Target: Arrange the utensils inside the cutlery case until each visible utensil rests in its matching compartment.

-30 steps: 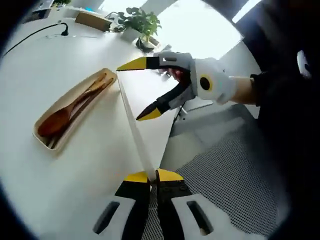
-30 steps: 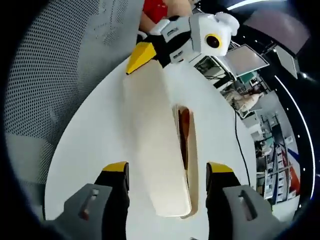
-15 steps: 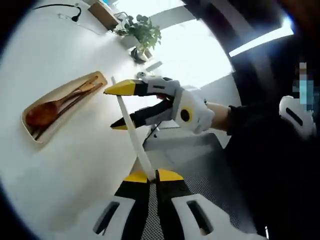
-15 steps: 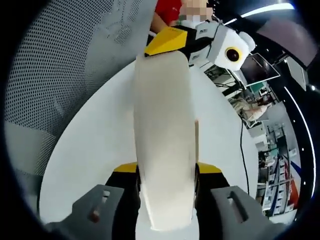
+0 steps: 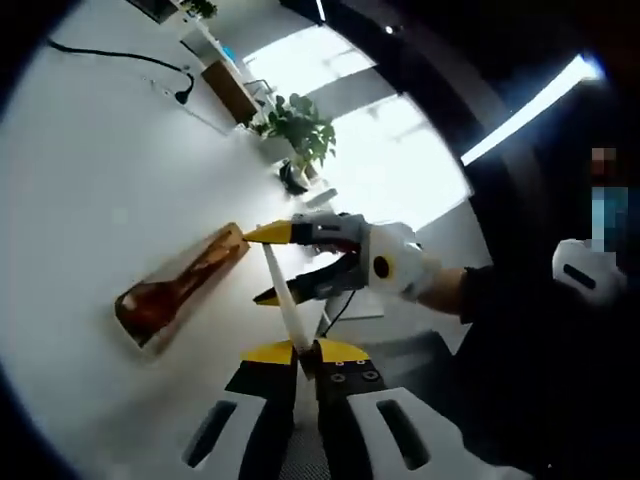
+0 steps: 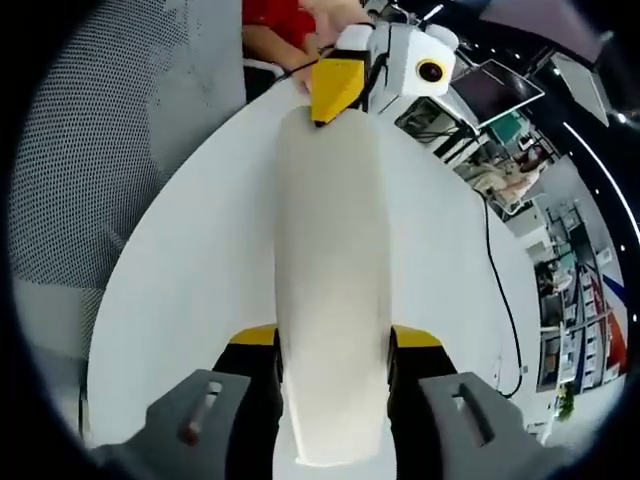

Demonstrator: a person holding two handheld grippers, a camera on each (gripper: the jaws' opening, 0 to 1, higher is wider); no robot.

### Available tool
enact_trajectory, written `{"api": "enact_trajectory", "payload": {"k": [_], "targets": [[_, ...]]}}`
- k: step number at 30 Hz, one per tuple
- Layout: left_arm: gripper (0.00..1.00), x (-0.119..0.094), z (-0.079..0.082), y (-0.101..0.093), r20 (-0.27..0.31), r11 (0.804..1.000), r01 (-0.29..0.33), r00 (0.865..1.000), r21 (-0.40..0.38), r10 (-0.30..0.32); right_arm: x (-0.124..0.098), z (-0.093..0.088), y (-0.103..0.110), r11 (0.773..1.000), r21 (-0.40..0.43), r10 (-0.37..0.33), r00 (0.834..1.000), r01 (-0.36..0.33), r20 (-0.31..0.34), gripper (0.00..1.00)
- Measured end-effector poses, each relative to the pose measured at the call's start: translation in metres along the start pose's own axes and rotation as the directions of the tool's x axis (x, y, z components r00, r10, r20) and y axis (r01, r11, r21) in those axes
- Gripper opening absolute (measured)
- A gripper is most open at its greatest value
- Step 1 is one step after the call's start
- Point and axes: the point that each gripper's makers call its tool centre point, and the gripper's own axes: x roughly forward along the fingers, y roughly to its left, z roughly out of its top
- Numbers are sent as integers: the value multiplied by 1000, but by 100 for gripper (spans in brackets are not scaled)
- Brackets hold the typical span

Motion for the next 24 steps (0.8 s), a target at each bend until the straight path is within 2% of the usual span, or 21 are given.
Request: {"api": "enact_trajectory", "payload": {"k": [5,6,8,9,11,13,15,16,19,21,24], "targets": [[7,-2,5,17,32,999,-43,999,-23,44,7,-6,-2,998,24,57,998,-57,-18,39],[7,-3,8,24,52,997,-75,996,-24,76,9,-8,-2,997,43,70,997,-68,-25,39],[8,-5,10,29,60,995,-97,993,-13,98,12,-11,-2,994,67,86,996,-84,-24,39],[9,-7,13,38,80,989,-146,986,11,144,14,-12,-3,993,81,91,995,-88,-28,39],[10,-8,13,42,80,987,-162,984,15,161,18,-13,-2,987,110,119,993,-115,-27,39],[11,-10,13,51,79,978,-210,975,21,208,23,-14,-1,983,120,143,989,-138,-31,39],[11,-10,12,54,74,976,-218,974,20,216,27,-16,-2,983,107,154,987,-149,-44,39],[12,-10,11,58,74,970,-243,968,19,241,29,-17,-2,982,108,162,986,-156,-49,39],[13,-11,13,63,81,962,-267,962,60,262,34,-19,-1,975,121,192,980,-184,-54,39],[14,-14,12,68,75,954,-295,954,44,292,37,-19,0,971,130,210,976,-202,-54,39],[22,-17,15,72,89,945,-323,944,60,317,41,-23,2,969,119,227,971,-218,-70,39]]}}
